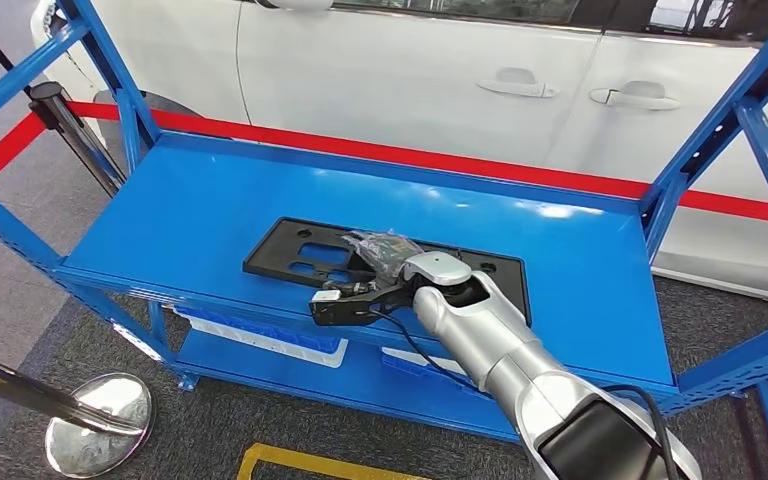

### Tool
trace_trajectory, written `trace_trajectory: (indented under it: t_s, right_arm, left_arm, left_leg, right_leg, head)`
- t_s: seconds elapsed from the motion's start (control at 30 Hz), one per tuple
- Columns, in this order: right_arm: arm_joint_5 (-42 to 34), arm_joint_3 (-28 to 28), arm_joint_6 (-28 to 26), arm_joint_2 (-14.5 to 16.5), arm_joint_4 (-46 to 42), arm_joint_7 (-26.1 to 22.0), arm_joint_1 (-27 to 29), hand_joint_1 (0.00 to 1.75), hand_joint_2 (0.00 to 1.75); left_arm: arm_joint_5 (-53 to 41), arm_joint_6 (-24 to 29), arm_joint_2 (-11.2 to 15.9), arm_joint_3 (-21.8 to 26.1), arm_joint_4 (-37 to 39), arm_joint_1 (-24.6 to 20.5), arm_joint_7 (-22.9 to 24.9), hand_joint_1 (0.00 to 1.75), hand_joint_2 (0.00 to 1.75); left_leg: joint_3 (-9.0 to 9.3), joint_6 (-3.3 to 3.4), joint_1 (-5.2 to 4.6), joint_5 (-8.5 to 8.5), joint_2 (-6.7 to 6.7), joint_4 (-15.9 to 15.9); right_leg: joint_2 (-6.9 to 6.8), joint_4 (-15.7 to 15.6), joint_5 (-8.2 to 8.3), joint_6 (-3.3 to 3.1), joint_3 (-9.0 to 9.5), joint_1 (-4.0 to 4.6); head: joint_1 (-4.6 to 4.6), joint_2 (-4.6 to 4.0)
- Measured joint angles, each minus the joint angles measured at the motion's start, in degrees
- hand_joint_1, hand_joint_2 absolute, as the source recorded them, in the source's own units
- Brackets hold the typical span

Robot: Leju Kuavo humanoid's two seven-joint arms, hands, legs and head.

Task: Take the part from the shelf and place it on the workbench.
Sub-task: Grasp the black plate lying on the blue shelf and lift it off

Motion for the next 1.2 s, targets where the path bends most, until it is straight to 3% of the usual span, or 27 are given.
trace_trajectory:
  t_s: [0.03,0.1,0.13,0.23,0.3,0.37,0.43,0.47,0.5,0.57,0.63,0.77,0.83,0.9,0.97,1.0,1.03,1.1,1.13,1.2]
  right_arm:
    - [0.07,0.01,-0.08,0.01,0.18,-0.01,0.0,0.0,0.0]
    - [0.22,0.02,-0.28,0.05,0.46,-0.05,-0.09,0.0,0.0]
    - [0.36,0.02,-0.37,0.09,0.58,-0.1,-0.12,0.0,0.0]
    - [0.79,0.05,-0.47,0.33,0.97,-0.21,-0.14,0.0,0.0]
    - [0.98,0.11,-0.59,0.7,1.2,-0.19,-0.17,0.0,0.87]
    - [1.2,0.31,-0.71,1.04,1.49,-0.17,-0.12,0.0,1.75]
    - [1.45,0.58,-0.84,1.17,2.0,-0.19,0.17,0.0,1.75]
    - [1.57,0.69,-0.9,1.2,2.28,-0.2,0.33,0.0,1.75]
    - [1.71,0.78,-0.95,1.24,2.55,-0.22,0.43,0.0,1.75]
    - [1.93,0.87,-0.96,1.44,2.9,-0.27,0.39,0.0,1.75]
    - [2.09,0.91,-0.79,1.66,3.04,-0.31,0.13,0.0,1.75]
    - [2.51,1.23,-0.14,1.98,3.16,-0.37,-0.36,0.0,1.75]
    - [2.65,1.3,0.03,2.08,3.24,-0.37,-0.78,0.0,1.75]
    - [2.71,1.37,0.23,2.05,3.44,-0.37,-1.03,0.0,1.75]
    - [2.75,1.5,0.35,2.03,3.73,-0.37,-0.97,0.0,1.75]
    - [2.75,1.56,0.34,2.03,3.84,-0.37,-0.95,0.0,1.75]
    - [2.75,1.61,0.33,2.03,3.91,-0.37,-1.0,0.0,1.75]
    - [2.75,1.64,0.3,2.05,3.93,-0.37,-1.27,0.0,1.75]
    - [2.75,1.67,0.29,2.08,3.94,-0.37,-1.42,0.0,1.75]
    - [2.76,1.72,0.28,2.15,3.96,-0.37,-1.61,0.0,1.75]
  left_arm:
    - [-0.17,-0.29,-0.26,0.07,-0.38,0.01,0.05,0.0,0.0]
    - [-0.35,-0.98,-0.92,0.32,-1.37,0.0,0.31,0.0,0.0]
    - [-0.37,-1.32,-1.27,0.52,-1.95,-0.01,0.64,0.0,0.0]
    - [-0.13,-1.75,-2.25,1.02,-3.74,-0.02,1.99,0.0,0.0]
    - [-0.06,-2.1,-2.97,1.25,-4.99,0.01,2.65,0.0,0.0]
    - [-0.11,-2.86,-3.84,1.44,-6.55,0.1,3.42,0.0,0.0]
    - [-0.2,-3.77,-4.82,1.67,-8.59,0.26,4.22,0.0,0.0]
    - [-0.23,-4.2,-5.32,1.8,-9.62,0.35,4.57,0.0,0.0]
    - [-0.19,-4.61,-5.79,1.94,-10.69,0.48,4.89,0.0,0.0]
    - [-0.08,-5.32,-6.75,2.16,-12.64,0.71,5.31,0.0,0.0]
    - [0.0,-5.79,-7.42,2.27,-13.95,0.76,5.38,0.0,0.0]
    - [0.14,-6.08,-7.96,2.3,-14.43,0.59,4.43,0.0,0.0]
    - [0.16,-6.08,-8.15,2.32,-14.43,0.56,4.14,0.0,0.0]
    - [0.16,-6.08,-8.2,2.35,-14.43,0.56,4.09,0.0,0.0]
    - [0.16,-6.08,-8.23,2.37,-14.43,0.57,4.09,0.0,0.0]
    - [0.16,-6.08,-8.28,2.37,-14.43,0.58,4.09,0.0,0.0]
    - [0.16,-6.08,-8.33,2.37,-14.43,0.57,4.09,0.0,0.0]
    - [0.16,-6.08,-8.45,2.37,-14.43,0.52,4.08,0.0,0.0]
    - [0.16,-6.08,-8.47,2.37,-14.43,0.48,4.08,0.0,0.0]
    - [0.16,-6.08,-8.5,2.37,-14.43,0.42,4.07,0.0,0.0]
  left_leg:
    - [-0.06,-0.11,0.01,-0.13,-0.04,0.21]
    - [-0.21,-0.53,-0.08,-0.4,-0.08,0.55]
    - [-0.27,-0.82,-0.13,-0.41,-0.09,0.63]
    - [-0.35,-1.9,-0.07,-0.19,-0.09,0.38]
    - [-1.08,-2.45,0.05,-1.52,-0.08,1.97]
    - [-3.63,-2.8,0.1,-5.16,-0.08,7.99]
    - [-6.46,-3.01,0.11,-7.97,-0.08,14.75]
    - [-6.83,-3.03,0.1,-7.96,-0.07,15.9]
    - [-6.1,-2.97,0.1,-6.84,-0.07,14.73]
    - [-2.45,-2.59,0.09,-3.33,-0.06,7.61]
    - [0.5,-2.08,-0.15,-1.51,-0.1,1.55]
    - [1.09,-0.97,-0.22,-1.01,-0.19,-0.15]
    - [1.23,-0.26,0.05,-0.58,-0.02,-0.7]
    - [1.05,0.03,-0.01,-0.45,0.07,-0.7]
    - [0.87,0.05,-0.05,-0.44,0.05,-0.54]
    - [0.83,0.01,-0.05,-0.47,0.02,-0.41]
    - [0.83,-0.06,-0.05,-0.54,-0.02,-0.24]
    - [0.73,-0.37,-0.14,-0.8,-0.07,0.21]
    - [0.6,-0.62,-0.24,-0.88,-0.08,0.38]
    - [0.36,-1.22,-0.34,-0.83,-0.09,0.43]
  right_leg:
    - [-0.03,-3.83,1.97,-0.07,2.0,-0.09]
    - [-0.04,-10.64,4.15,-0.45,5.46,0.04]
    - [-0.03,-12.32,4.41,-0.68,6.24,0.22]
    - [0.0,-13.13,4.78,-1.61,6.38,0.45]
    - [-0.09,-13.77,5.4,-2.41,6.59,0.17]
    - [-0.2,-14.06,5.75,-2.84,6.57,0.16]
    - [-0.31,-14.02,5.81,-2.93,6.41,0.35]
    - [-0.35,-13.97,5.81,-2.93,6.38,0.43]
    - [-0.34,-13.89,5.81,-2.92,6.37,0.47]
    - [-0.25,-13.67,5.74,-2.82,6.36,0.5]
    - [-0.2,-13.4,5.68,-2.48,6.15,0.69]
    - [-0.22,-13.17,5.62,-1.35,5.75,0.81]
    - [-0.17,-9.92,3.36,-0.82,4.31,0.77]
    - [-0.16,-2.6,-0.32,-0.5,1.06,0.52]
    - [-0.17,2.43,-1.62,-0.29,-1.25,0.34]
    - [-0.17,1.86,-0.66,-0.28,-0.93,0.27]
    - [-0.18,-0.93,1.13,-0.35,0.48,0.19]
    - [-0.18,-8.74,4.18,-0.63,4.31,0.23]
    - [-0.15,-11.37,4.85,-0.81,5.6,0.32]
    - [-0.06,-12.8,4.87,-1.15,6.25,0.64]
  head:
    - [0.0,0.0]
    - [-0.01,0.0]
    - [-0.01,0.0]
    - [-0.01,0.0]
    - [-0.02,0.0]
    - [-0.02,0.0]
    - [-0.02,0.0]
    - [-0.02,0.0]
    - [-0.02,0.0]
    - [-0.02,0.0]
    - [-0.01,0.0]
    - [-0.01,0.0]
    - [0.01,0.0]
    - [0.02,0.0]
    - [0.02,0.0]
    - [0.02,0.0]
    - [0.02,0.0]
    - [0.02,0.0]
    - [0.02,0.0]
    - [0.01,0.0]
